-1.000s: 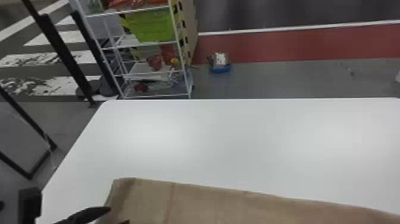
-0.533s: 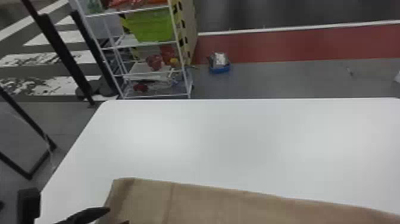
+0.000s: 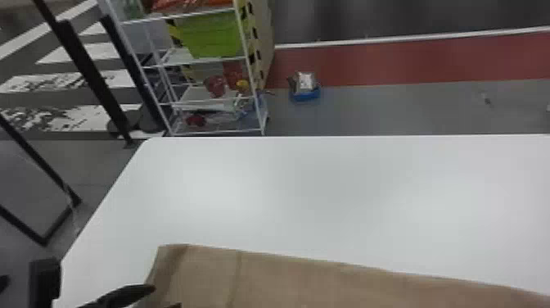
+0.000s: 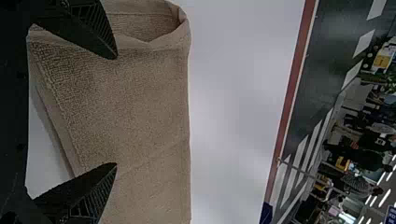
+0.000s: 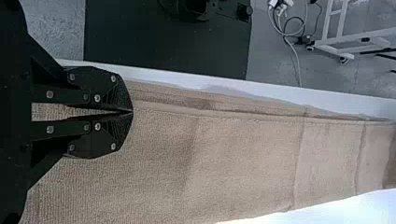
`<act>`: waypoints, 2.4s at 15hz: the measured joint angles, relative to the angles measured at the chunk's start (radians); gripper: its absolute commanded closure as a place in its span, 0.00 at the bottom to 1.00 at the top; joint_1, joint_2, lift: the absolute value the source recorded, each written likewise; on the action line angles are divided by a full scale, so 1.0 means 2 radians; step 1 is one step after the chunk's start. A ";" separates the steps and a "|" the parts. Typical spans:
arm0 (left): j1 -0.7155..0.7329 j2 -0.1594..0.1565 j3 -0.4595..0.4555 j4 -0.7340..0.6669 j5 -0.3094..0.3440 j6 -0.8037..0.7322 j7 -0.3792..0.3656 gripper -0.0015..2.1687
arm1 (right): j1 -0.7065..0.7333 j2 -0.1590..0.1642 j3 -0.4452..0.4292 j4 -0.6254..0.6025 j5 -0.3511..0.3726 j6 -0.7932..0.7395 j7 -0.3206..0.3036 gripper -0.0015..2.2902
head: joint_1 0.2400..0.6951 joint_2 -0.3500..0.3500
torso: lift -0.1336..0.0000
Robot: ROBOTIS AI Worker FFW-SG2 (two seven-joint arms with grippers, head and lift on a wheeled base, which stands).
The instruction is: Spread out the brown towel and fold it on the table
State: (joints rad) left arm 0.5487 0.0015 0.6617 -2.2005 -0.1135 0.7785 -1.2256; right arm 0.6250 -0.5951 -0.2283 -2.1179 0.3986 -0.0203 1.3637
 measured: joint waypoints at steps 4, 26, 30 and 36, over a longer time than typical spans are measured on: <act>-0.001 0.000 0.000 0.000 0.000 0.000 0.000 0.04 | -0.005 -0.003 -0.004 0.000 -0.021 0.025 0.000 0.36 | 1.00 0.77 | 0.07; -0.003 0.000 0.003 0.010 0.000 -0.003 0.001 0.04 | -0.009 -0.015 0.017 0.011 -0.012 0.022 0.000 0.44 | 1.00 0.80 | 0.07; -0.003 0.000 0.003 0.011 0.000 -0.006 0.000 0.04 | -0.015 -0.014 0.020 0.012 -0.015 0.022 0.000 0.49 | 1.00 0.81 | 0.07; -0.003 0.000 -0.001 0.005 0.000 -0.006 -0.004 0.04 | -0.002 -0.017 0.005 -0.011 -0.034 0.024 0.000 0.49 | 1.00 0.80 | 0.07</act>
State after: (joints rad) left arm 0.5426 0.0015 0.6592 -2.1909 -0.1135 0.7661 -1.2333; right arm 0.6213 -0.6290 -0.2183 -2.1396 0.3299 0.0269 1.3637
